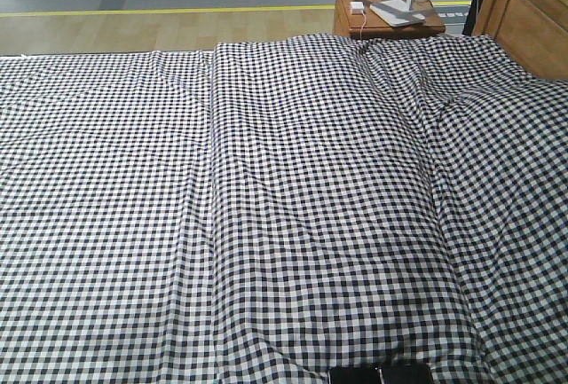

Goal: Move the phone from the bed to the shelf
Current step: 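Reach the right gripper down to the black phone on the bed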

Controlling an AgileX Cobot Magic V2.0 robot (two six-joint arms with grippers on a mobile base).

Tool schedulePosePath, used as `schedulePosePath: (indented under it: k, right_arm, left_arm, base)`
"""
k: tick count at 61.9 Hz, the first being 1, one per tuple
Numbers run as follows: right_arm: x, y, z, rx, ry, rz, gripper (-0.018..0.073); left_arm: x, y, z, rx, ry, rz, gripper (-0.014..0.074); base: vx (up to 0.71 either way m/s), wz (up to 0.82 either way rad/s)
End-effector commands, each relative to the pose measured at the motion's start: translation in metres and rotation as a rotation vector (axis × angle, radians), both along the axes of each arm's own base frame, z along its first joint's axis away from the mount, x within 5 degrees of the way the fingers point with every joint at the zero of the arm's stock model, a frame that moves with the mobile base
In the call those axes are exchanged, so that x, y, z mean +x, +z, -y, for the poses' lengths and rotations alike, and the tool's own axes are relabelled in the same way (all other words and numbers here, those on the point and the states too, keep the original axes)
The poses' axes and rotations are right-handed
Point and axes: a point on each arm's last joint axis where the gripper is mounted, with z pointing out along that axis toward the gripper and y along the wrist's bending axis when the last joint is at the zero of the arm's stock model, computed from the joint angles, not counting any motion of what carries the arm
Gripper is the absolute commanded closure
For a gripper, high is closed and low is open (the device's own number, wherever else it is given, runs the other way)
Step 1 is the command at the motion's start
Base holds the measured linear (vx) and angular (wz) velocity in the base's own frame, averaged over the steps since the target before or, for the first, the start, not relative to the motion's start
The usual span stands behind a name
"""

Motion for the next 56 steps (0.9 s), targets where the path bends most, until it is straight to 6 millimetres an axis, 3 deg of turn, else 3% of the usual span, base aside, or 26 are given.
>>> schedulePosePath:
  k: [1, 14, 32, 42, 56]
  right_arm:
    - [0.009, -0.010, 0.013, 0.041, 0.053, 0.030, -0.0120]
    - [0.029, -0.086, 0.022, 0.254, 0.173, -0.083, -0.0113]
    - [0.038, -0.190, 0.011, 0.543, 0.350, -0.208, -0.0102]
    - [0.035, -0.235, 0.000, 0.714, 0.373, -0.236, -0.0094]
    - [0.025, -0.283, -0.019, 0.975, 0.409, -0.256, -0.0078]
  left_arm:
    - [0.002, 0.005, 0.001, 0.003, -0.008, 0.074, 0.0595]
    - [0.002, 0.005, 0.001, 0.003, -0.008, 0.074, 0.0595]
    - [0.002, 0.005, 0.001, 0.003, -0.008, 0.074, 0.0595]
    - [0.002, 0.005, 0.001, 0.003, -0.008, 0.074, 0.0595]
    - [0.002, 0.005, 0.001, 0.003, -0.008, 0.074, 0.0595]
  base:
    - [0.00, 0.00]
    - [0.00, 0.00]
    - [0.00, 0.00]
    - [0.00, 0.00]
    - [0.00, 0.00]
